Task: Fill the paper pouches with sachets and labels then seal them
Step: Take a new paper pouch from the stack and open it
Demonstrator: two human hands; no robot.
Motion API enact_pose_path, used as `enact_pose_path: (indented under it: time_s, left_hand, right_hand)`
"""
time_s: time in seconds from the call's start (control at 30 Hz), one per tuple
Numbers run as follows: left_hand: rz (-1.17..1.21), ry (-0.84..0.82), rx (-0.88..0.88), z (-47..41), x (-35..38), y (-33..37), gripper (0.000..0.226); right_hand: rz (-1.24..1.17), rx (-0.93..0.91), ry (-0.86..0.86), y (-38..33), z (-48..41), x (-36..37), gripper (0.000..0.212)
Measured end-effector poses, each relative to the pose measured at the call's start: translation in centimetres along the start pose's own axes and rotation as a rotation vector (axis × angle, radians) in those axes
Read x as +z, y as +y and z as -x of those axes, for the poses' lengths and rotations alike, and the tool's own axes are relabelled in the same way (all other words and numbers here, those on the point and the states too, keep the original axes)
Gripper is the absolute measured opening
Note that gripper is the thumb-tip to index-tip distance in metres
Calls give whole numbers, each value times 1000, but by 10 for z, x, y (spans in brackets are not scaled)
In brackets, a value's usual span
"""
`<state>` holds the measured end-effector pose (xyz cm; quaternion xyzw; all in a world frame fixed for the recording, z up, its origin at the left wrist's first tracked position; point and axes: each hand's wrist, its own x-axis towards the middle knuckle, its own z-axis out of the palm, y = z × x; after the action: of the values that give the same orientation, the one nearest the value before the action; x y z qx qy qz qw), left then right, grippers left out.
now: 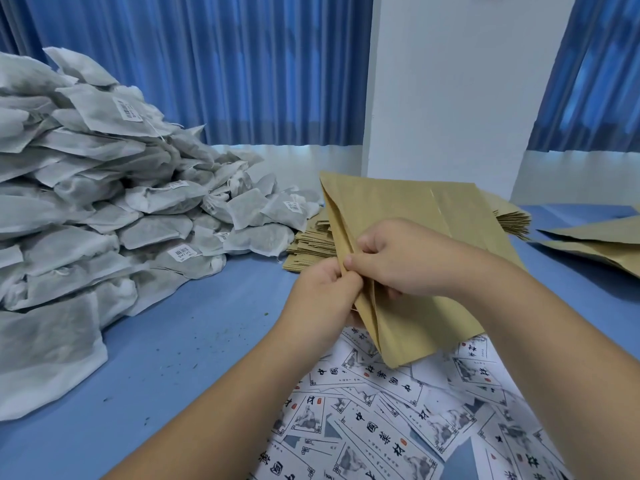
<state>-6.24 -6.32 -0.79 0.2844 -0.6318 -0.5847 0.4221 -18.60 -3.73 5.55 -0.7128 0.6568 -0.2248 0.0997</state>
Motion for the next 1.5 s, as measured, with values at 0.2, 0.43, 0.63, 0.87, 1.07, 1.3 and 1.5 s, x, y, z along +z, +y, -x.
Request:
enact_pose_path:
  time_s: [0.2, 0.43, 0.63, 0.87, 1.07, 1.3, 1.5]
  left_hand:
    - [119, -9, 11, -1, 3, -1, 35]
    - [-36, 191, 35, -3, -1, -2, 14]
    - [17, 169, -42, -1, -5, 10, 16]
    - [-175, -32, -85, 1, -6, 9, 15]
    - [-24, 61, -125, -1, -3, 10, 23]
    - [136, 160, 24, 1, 0, 17, 60]
    - [100, 275, 27, -1, -6, 15, 24]
  right_hand:
    - [-38, -11, 2, 1, 1, -5, 34]
    - [136, -114, 133, -13, 7, -8, 35]
    - [261, -119, 103, -29, 12, -10, 28]
    - [367, -169, 154, -41, 15, -11, 26]
    - [327, -232, 385, -60, 24, -16, 28]
    - [536, 67, 353, -72, 24, 15, 34]
    - [511, 91, 413, -64, 21, -1, 24]
